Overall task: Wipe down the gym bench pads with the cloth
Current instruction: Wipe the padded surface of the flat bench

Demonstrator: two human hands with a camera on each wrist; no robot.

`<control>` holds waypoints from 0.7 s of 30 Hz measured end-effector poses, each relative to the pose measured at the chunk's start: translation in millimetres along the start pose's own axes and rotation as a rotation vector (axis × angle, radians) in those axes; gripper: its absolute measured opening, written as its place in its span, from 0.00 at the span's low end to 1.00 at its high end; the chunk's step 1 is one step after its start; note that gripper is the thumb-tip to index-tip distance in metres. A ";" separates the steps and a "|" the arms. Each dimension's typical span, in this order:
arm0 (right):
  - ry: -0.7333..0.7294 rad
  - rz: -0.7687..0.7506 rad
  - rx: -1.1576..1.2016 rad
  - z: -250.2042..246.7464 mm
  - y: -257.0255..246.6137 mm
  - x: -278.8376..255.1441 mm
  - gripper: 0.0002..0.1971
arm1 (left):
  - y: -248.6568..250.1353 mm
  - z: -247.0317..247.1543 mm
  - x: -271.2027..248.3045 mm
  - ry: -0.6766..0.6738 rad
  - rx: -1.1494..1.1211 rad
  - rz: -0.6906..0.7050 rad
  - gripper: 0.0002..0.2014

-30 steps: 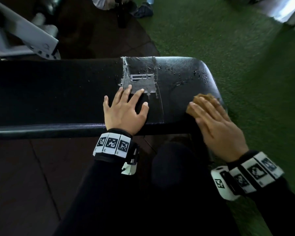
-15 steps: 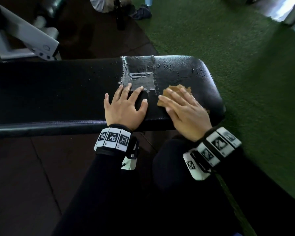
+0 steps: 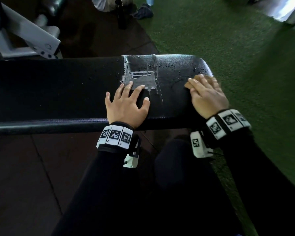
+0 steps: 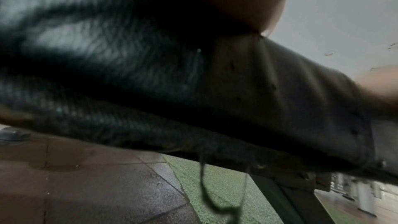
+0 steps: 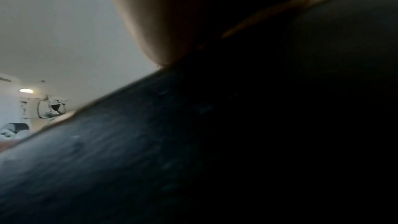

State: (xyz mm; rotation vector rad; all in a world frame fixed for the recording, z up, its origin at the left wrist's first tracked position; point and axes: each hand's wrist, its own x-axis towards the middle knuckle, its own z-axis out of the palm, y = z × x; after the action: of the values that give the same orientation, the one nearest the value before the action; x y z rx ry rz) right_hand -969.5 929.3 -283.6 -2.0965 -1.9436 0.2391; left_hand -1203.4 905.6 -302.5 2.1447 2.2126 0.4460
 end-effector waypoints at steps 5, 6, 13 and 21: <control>-0.018 -0.285 0.053 15.7 -51.4 -20.7 0.22 | -0.5 0.9 -0.3 0.015 0.011 0.002 0.26; 0.004 -0.356 0.091 17.1 -52.7 -29.9 0.22 | -0.4 0.8 0.0 0.017 0.014 0.003 0.26; 0.073 -0.805 0.253 4.9 0.6 -62.1 0.25 | -0.9 0.2 -0.3 0.006 -0.005 0.000 0.26; 0.127 -0.930 0.109 13.7 -1.0 -63.4 0.21 | -2.5 2.8 1.4 0.009 0.010 0.004 0.27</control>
State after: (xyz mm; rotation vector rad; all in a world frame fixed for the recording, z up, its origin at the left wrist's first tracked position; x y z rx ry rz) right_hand -980.0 867.5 -300.3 -0.9377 -2.4920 0.0102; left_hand -1205.3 907.4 -305.4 2.1571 2.2197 0.4475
